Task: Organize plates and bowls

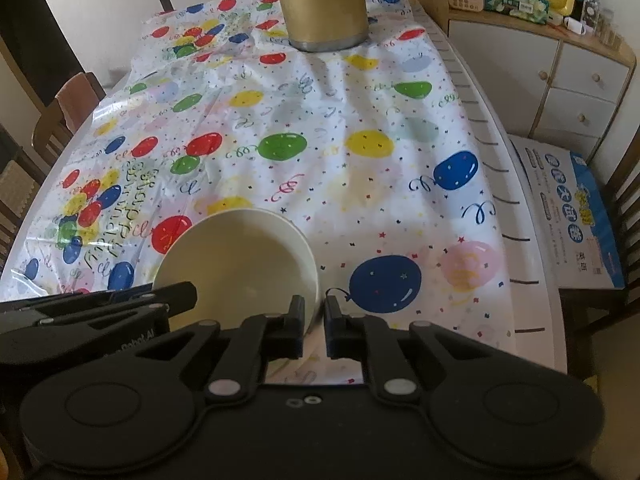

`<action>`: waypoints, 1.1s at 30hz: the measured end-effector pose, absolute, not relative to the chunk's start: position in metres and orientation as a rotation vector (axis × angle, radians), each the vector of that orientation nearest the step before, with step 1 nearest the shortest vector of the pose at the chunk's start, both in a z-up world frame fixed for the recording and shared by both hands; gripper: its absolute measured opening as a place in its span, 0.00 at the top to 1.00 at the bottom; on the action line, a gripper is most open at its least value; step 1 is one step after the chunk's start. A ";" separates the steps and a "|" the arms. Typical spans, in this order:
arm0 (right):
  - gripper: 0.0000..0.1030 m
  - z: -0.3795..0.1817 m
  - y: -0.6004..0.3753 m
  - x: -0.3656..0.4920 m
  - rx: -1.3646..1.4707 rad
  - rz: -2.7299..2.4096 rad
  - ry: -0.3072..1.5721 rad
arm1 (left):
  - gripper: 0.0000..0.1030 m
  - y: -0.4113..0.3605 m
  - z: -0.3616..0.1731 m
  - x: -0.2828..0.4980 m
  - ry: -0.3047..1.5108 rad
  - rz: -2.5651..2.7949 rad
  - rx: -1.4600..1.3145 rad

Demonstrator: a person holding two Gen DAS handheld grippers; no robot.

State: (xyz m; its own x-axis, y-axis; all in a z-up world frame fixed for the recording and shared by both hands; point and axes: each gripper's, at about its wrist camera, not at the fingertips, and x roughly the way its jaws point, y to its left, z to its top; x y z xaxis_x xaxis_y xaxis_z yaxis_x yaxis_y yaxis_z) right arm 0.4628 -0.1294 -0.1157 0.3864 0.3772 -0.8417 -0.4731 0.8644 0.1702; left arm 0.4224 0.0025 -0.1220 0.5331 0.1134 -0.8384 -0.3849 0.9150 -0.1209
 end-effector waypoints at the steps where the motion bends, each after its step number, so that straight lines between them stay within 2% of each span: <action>1: 0.92 -0.113 -0.129 0.461 -0.107 0.544 1.034 | 0.87 0.002 -0.120 0.421 0.965 0.302 -0.311; 16: 0.92 -0.064 -0.148 0.425 -0.081 0.529 0.968 | 0.87 -0.014 -0.070 0.384 0.920 0.278 -0.300; 33: 0.92 -0.020 -0.178 0.328 -0.064 0.497 0.942 | 0.87 -0.040 -0.023 0.289 0.896 0.193 -0.251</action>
State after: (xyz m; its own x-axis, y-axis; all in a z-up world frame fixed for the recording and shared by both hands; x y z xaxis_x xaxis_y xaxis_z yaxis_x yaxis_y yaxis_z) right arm 0.3283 -0.1779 -0.0196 0.4844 0.3805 -0.7877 -0.4356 0.8858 0.1600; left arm 0.2891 -0.0400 -0.0230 0.6104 0.0604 -0.7898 -0.2693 0.9535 -0.1353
